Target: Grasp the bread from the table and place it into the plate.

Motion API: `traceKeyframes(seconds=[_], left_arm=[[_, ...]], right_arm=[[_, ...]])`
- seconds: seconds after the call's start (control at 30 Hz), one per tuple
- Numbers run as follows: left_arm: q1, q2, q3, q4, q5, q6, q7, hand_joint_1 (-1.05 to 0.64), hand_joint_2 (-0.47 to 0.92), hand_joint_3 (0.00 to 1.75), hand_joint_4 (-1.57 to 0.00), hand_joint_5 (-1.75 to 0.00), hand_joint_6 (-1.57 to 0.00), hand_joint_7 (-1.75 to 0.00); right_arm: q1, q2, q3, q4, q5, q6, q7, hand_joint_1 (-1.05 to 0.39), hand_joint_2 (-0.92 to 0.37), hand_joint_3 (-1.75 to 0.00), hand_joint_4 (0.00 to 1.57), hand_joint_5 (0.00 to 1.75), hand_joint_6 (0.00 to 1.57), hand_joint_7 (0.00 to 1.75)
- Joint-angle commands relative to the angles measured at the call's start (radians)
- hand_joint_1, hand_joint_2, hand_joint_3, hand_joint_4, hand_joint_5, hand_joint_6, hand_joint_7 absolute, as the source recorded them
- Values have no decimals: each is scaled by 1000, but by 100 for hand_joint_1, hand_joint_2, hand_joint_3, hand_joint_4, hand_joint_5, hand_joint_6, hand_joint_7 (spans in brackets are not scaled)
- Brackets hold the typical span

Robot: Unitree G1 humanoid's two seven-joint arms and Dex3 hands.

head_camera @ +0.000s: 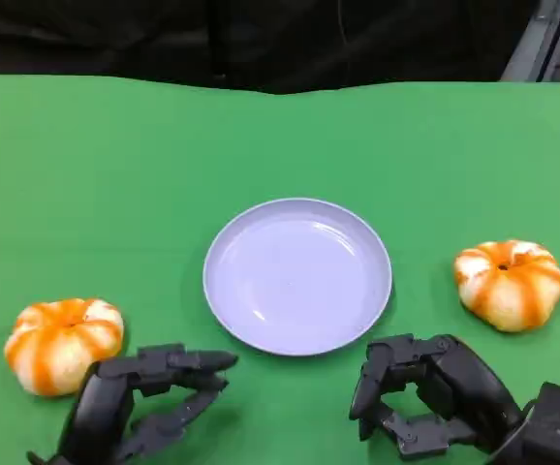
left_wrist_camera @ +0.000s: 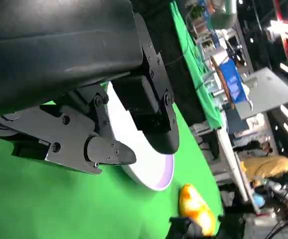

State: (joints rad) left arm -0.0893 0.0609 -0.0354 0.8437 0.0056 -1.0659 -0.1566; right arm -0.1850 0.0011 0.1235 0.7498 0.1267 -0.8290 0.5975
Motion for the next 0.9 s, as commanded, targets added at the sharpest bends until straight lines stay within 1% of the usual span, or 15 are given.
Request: traceKeyframes(seconds=[0.03, 0.07, 0.1, 0.17, 0.23, 0.27, 0.4, 0.47, 0.57, 0.7, 0.8, 0.9], left_arm=[[19, 17, 19, -53, -87, 19, -63, -24, 92, 14, -92, -16, -90, 0], [23, 23, 24, -67, -100, 21, -72, -30, 92, 12, -89, -12, -82, 0], [27, 28, 30, -81, -103, 22, -74, -33, 92, 12, -87, -10, -78, 0], [33, 31, 38, -99, -105, 27, -77, -38, 92, 11, -86, -8, -74, 0], [38, 39, 51, -122, -97, 26, -69, -39, 92, 11, -85, -7, -73, 0], [42, 48, 63, -140, -87, 23, -57, -46, 92, 14, -82, -5, -67, 0], [52, 77, 101, -195, -51, 25, -32, -59, 92, 17, -77, -1, -58, 0], [59, 95, 121, -219, -25, 30, -14, -64, 92, 17, -74, 0, -55, 0], [68, 113, 137, -245, -5, 40, -3, -66, 92, 18, -70, 0, -52, 0], [78, 132, 164, -278, 15, 53, 21, -70, 92, 14, -58, 0, -50, 0], [90, 150, 210, -310, 99, 67, 92, -75, 92, 13, -50, 0, -46, 0], [99, 168, 243, -332, 199, 82, 173, -80, 92, 15, -45, 0, -44, 0]], right_arm=[[-5, -7, -6, 0, -3, -9, -1, 9, -58, -107, 96, 130, 94, 103], [-5, -7, -6, -2, -2, -6, -1, 9, -58, -107, 96, 130, 95, 103], [-4, -6, -5, -3, -2, -4, -1, 9, -58, -107, 96, 130, 95, 103], [-4, -5, -5, -3, -2, -3, -1, 10, -58, -107, 95, 130, 95, 103], [-3, -7, -4, -4, -6, -5, -4, 10, -58, -107, 95, 130, 95, 103], [-3, -8, -4, -4, -8, -7, -6, 10, -58, -106, 96, 130, 95, 104], [-3, -9, -4, -1, -13, -16, -9, 10, -59, -106, 96, 129, 94, 104], [-1, -9, -2, -3, -15, -15, -11, 10, -58, -106, 96, 129, 94, 104], [0, -7, -2, -6, -11, -9, -8, 9, -58, -106, 96, 130, 94, 104], [1, -7, -3, -9, -6, -4, -2, 9, -58, -105, 96, 130, 94, 104], [0, -6, -2, -8, -8, -10, -3, 9, -58, -106, 96, 130, 94, 104], [-1, -5, -2, -7, -10, -13, -5, 10, -57, -107, 96, 131, 94, 105]])
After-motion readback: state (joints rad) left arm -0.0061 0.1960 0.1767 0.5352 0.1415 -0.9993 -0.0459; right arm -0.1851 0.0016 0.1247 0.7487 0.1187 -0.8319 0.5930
